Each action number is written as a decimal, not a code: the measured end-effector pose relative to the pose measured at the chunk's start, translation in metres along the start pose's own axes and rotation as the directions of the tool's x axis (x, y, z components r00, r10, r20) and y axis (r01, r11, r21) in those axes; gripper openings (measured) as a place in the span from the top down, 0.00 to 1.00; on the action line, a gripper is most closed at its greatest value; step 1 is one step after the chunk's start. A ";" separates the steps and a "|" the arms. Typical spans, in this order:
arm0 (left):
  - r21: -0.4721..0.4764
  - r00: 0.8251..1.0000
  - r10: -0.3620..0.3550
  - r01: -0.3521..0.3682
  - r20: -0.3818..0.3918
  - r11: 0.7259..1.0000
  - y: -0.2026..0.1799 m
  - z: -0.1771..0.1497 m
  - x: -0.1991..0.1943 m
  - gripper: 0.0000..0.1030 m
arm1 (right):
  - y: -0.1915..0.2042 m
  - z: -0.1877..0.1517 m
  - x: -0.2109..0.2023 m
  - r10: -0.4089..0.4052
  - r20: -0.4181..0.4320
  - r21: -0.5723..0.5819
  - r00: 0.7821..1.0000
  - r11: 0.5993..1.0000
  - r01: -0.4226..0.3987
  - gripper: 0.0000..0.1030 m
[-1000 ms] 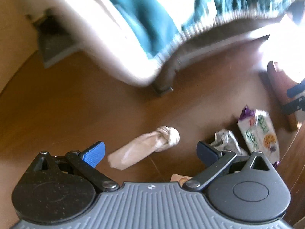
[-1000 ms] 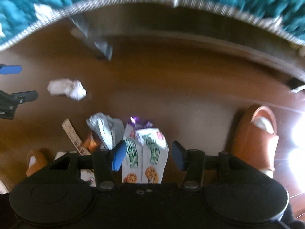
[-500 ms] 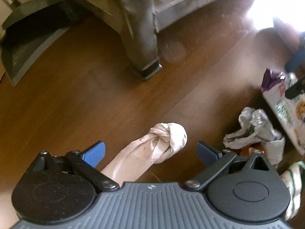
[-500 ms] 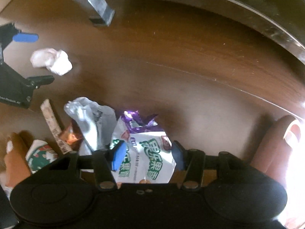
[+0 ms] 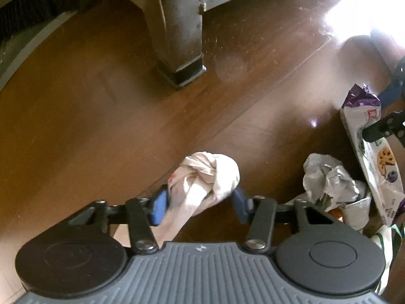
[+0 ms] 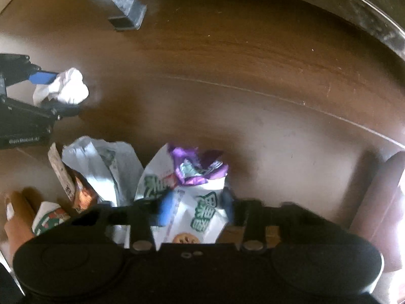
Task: Collect trash
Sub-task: 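Grasp the knotted beige bag with the left tool while the right tool grasps the green snack bag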
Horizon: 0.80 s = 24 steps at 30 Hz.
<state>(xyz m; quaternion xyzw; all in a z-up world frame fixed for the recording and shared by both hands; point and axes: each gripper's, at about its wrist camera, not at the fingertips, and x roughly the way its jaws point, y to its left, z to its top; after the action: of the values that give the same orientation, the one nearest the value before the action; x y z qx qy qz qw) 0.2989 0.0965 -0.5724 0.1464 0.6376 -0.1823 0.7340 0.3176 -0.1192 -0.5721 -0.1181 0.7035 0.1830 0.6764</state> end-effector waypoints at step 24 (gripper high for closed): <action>-0.226 0.987 0.105 -0.075 0.125 0.971 0.031 -0.060 -0.171 0.75 | 0.033 -0.036 -0.149 -0.036 0.218 -0.135 0.975 0.989 0.067 1.00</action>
<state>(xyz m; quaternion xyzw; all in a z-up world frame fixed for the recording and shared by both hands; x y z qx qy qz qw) 0.2394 0.1645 -0.4124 0.0801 0.5951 -0.0866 0.7949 0.2799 -0.1169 -0.4202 -0.1637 0.6082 0.2267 0.7429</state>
